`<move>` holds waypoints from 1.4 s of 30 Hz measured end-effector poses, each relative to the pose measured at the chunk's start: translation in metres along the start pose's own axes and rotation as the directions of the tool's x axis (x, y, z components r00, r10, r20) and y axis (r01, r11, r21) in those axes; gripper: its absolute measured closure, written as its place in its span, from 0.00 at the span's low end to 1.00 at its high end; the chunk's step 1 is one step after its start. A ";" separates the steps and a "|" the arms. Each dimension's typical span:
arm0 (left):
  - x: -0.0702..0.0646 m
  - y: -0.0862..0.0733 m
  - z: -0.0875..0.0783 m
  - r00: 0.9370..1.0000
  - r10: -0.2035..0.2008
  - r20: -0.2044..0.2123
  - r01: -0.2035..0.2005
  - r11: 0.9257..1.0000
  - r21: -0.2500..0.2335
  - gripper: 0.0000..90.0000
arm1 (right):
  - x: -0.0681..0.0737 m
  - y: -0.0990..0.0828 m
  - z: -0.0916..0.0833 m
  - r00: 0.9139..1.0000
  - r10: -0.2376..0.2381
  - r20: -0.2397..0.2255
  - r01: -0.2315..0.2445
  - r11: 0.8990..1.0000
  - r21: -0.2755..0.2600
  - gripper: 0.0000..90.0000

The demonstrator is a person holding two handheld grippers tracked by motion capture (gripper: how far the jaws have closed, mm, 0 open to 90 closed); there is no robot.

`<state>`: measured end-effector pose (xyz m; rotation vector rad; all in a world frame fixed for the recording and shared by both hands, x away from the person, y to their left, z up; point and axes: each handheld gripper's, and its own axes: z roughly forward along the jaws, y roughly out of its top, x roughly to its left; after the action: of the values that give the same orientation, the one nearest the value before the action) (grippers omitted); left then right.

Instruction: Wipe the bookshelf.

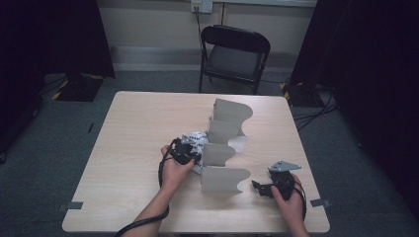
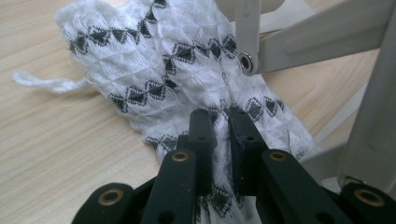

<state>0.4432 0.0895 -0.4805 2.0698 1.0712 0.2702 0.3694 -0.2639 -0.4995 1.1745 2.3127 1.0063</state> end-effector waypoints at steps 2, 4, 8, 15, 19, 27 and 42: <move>0.002 0.004 -0.005 1.000 0.006 -0.014 -0.007 1.000 -0.011 0.90 | 0.000 0.000 0.000 1.000 0.000 0.000 0.000 1.000 0.000 0.13; 0.005 0.012 -0.015 1.000 0.008 -0.019 -0.009 1.000 -0.028 0.90 | 0.000 0.000 0.000 1.000 0.000 0.000 0.000 1.000 0.000 0.13; 0.009 0.032 -0.036 0.999 0.018 -0.042 -0.021 0.997 -0.077 0.90 | 0.000 0.000 0.000 1.000 0.000 0.000 0.000 1.000 0.000 0.13; 0.005 0.066 -0.066 0.997 0.037 -0.061 -0.047 0.982 -0.182 0.90 | 0.000 0.000 0.000 1.000 0.000 0.000 0.000 1.000 0.000 0.13; 0.000 0.079 -0.071 0.996 0.061 -0.058 -0.072 0.972 -0.222 0.90 | 0.000 0.000 0.000 1.000 0.000 0.000 0.000 1.000 0.000 0.13; 0.000 0.078 -0.057 0.997 0.062 -0.043 -0.070 0.975 -0.209 0.90 | 0.000 0.000 0.000 1.000 0.000 0.000 0.000 1.000 0.000 0.13; 0.000 0.052 -0.031 0.996 0.068 -0.050 -0.073 0.991 -0.111 0.90 | 0.000 0.000 0.000 1.000 0.000 0.000 0.000 1.000 0.000 0.13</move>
<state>0.4594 0.0883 -0.4223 2.0110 0.9882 0.4069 0.3694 -0.2639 -0.4995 1.1746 2.3128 1.0062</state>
